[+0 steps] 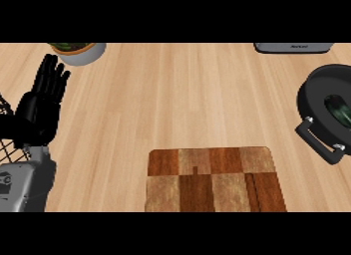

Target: Pick the eggplant from the cutting board and place it in the pot

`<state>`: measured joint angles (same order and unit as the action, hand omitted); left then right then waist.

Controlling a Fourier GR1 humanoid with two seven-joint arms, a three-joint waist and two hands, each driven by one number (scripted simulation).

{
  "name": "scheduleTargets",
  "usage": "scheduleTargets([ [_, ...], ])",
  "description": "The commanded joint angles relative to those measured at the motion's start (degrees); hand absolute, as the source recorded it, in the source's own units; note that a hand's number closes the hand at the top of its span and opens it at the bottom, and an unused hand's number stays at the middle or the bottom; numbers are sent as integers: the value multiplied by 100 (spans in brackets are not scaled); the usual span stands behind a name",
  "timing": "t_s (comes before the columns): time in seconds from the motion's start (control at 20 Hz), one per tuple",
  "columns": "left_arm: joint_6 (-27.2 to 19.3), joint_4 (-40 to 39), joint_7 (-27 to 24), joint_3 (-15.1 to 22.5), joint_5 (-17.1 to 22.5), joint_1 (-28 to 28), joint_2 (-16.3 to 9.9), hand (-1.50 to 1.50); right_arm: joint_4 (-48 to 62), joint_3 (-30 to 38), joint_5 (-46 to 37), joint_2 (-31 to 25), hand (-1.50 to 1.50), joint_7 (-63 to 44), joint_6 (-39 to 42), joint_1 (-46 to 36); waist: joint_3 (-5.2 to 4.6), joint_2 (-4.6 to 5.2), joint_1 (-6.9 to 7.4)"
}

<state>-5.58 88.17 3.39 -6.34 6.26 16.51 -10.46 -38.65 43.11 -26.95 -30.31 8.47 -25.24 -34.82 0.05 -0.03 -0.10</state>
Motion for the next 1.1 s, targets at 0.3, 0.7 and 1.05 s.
scheduleTargets([
  [0.3, -118, 193, 62, 111, -135, -118, 138, 0, -508, 889, 1551, -217, -150, 1106, 481, 1033, 0, 1, -13],
  [0.7, -2, -17, -30, -25, -88, -19, 46, 0, -743, 1508, 2520, -709, -150, 1506, 1512, 2257, -2, -3, -58],
  [1.05, 142, -43, -229, -27, -62, -205, 98, 0, -191, 1649, 3040, -1094, -150, 1925, 1785, 2757, -1, 4, -8],
])
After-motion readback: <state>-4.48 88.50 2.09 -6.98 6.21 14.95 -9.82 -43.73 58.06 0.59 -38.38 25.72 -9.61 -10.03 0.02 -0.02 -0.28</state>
